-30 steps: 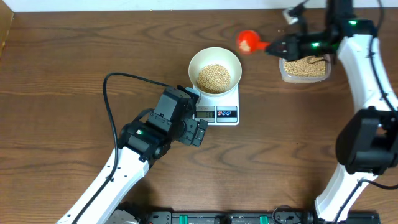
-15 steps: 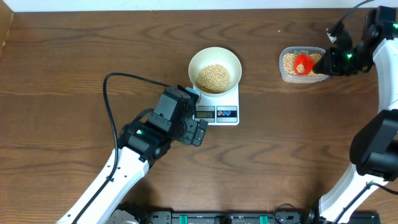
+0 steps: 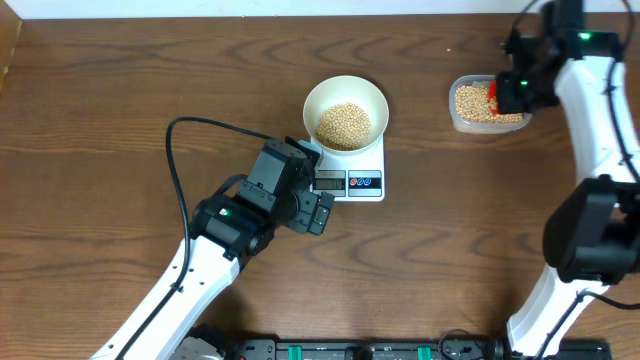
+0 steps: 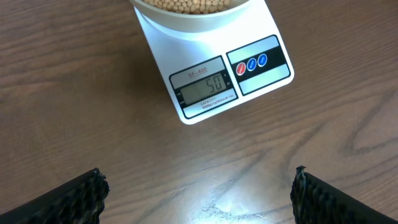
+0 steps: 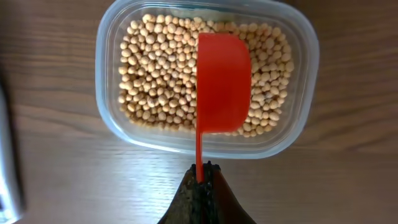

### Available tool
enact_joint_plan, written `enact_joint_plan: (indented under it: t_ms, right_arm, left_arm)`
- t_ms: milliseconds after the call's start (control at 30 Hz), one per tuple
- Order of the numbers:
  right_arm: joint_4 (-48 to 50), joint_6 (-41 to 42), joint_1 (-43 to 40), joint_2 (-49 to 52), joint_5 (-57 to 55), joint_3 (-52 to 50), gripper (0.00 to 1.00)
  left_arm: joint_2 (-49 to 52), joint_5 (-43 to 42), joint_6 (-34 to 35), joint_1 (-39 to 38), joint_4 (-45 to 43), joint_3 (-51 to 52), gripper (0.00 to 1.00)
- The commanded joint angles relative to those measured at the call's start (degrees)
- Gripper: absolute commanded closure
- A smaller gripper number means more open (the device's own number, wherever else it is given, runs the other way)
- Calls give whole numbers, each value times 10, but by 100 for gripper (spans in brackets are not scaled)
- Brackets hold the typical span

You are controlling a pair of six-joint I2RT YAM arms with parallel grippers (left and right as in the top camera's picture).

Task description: Scoop item into bowl and weigh 50g on scale

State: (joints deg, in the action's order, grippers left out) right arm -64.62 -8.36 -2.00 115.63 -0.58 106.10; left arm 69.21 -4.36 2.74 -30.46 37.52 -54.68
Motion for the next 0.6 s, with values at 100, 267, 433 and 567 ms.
enact_joint_plan:
  t_ms: [100,267,433,567]
  right_arm:
    - [-2,11,64,-22,-187,12,99]
    - [0,22,75,-26,-190,12,99]
    - [9,26,75,-54,-188,12,99]
    - [13,26,73,-83,-162,11,99]
  left_arm:
    - [-7,5,-4,2,2,3,4]
    - [-7,5,-4,2,2,3,4]
    - [-7,5,-4,2,2,3,4]
    - [-7,5,-4,2,2,3,4]
